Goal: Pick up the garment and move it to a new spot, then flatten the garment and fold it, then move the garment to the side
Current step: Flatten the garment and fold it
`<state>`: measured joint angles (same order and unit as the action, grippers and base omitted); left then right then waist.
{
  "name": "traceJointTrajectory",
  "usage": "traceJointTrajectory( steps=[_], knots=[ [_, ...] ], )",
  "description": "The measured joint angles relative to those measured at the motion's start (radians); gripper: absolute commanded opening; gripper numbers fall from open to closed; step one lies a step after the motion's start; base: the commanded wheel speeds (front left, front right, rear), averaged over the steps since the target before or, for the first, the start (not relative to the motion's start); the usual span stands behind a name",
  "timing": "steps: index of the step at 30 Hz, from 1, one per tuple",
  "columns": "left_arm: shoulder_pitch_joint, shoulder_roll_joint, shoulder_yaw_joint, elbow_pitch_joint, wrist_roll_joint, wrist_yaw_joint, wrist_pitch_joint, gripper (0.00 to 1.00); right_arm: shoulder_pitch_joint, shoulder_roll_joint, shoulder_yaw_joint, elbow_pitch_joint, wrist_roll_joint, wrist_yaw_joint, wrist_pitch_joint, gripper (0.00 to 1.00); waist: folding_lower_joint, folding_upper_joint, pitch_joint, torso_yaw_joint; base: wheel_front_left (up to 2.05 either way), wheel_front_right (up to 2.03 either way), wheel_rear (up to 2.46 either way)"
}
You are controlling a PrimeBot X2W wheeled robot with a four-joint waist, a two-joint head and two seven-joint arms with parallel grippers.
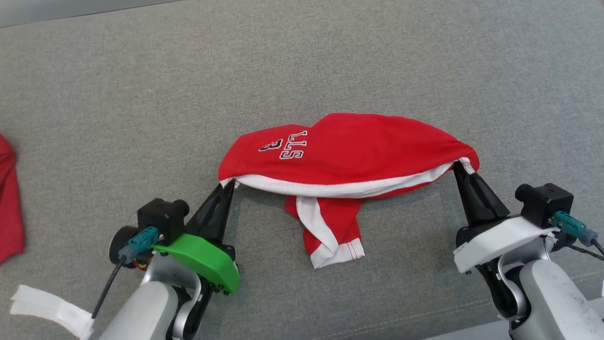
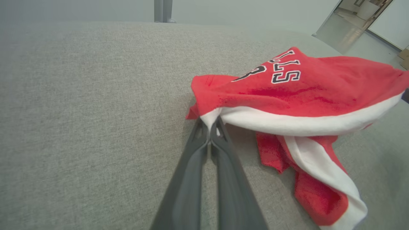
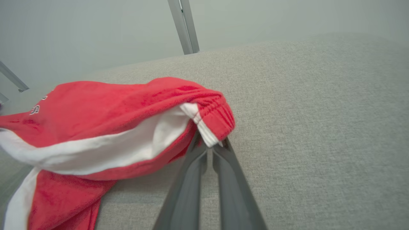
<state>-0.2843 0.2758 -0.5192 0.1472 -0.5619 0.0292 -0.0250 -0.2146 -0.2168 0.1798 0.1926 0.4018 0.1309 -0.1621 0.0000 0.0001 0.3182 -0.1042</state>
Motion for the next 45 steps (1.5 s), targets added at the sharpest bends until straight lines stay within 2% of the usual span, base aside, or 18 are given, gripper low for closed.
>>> traceJointTrajectory(
  steps=[6, 11, 16, 22, 27, 37, 41, 45],
  knots=[
    [-0.015, 0.042, 0.051, -0.15, 0.035, 0.055, -0.046, 0.0, -0.003, -0.039, 0.001, -0.169, 0.034, 0.0, 0.081, 0.0, 0.0, 0.0, -0.024, 0.0, 0.0, 0.0, 0.0],
    [-0.072, 0.095, 0.11, -0.314, 0.085, 0.101, -0.059, 0.0, -0.057, -0.074, -0.015, -0.323, 0.108, 0.0, 0.136, 0.0, 0.0, 0.0, -0.053, 0.012, 0.0, 0.0, 0.0],
    [-0.183, 0.134, 0.167, -0.419, 0.128, 0.12, -0.057, 0.0, -0.15, -0.1, -0.034, -0.409, 0.146, 0.0, 0.156, 0.0, 0.0, 0.0, -0.075, 0.031, 0.0, 0.0, 0.0],
    [-0.325, 0.152, 0.204, -0.496, 0.154, 0.125, -0.044, 0.0, -0.262, -0.114, -0.036, -0.469, 0.173, 0.0, 0.186, 0.0, 0.0, 0.0, -0.099, 0.048, 0.0, 0.0, 0.0],
    [-0.402, 0.156, 0.216, -0.531, 0.174, 0.132, -0.024, 0.0, -0.307, -0.123, -0.038, -0.48, 0.184, 0.0, 0.22, 0.0, 0.0, 0.0, -0.123, 0.059, 0.0, 0.0, 0.0],
    [-0.403, 0.152, 0.209, -0.522, 0.159, 0.141, -0.007, 0.0, -0.309, -0.124, -0.053, -0.453, 0.186, 0.0, 0.241, 0.0, 0.0, 0.0, -0.117, 0.065, 0.0, 0.0, 0.0],
    [-0.406, 0.148, 0.201, -0.487, 0.131, 0.117, -0.013, 0.0, -0.329, -0.129, -0.058, -0.416, 0.177, 0.0, 0.241, 0.0, 0.0, 0.0, -0.088, 0.068, 0.0, 0.0, 0.0],
    [-0.465, 0.133, 0.195, -0.41, 0.104, 0.075, -0.035, 0.0, -0.394, -0.134, -0.06, -0.36, 0.173, 0.0, 0.226, 0.0, 0.0, 0.0, -0.047, 0.072, 0.0, 0.0, 0.0]
  ],
)
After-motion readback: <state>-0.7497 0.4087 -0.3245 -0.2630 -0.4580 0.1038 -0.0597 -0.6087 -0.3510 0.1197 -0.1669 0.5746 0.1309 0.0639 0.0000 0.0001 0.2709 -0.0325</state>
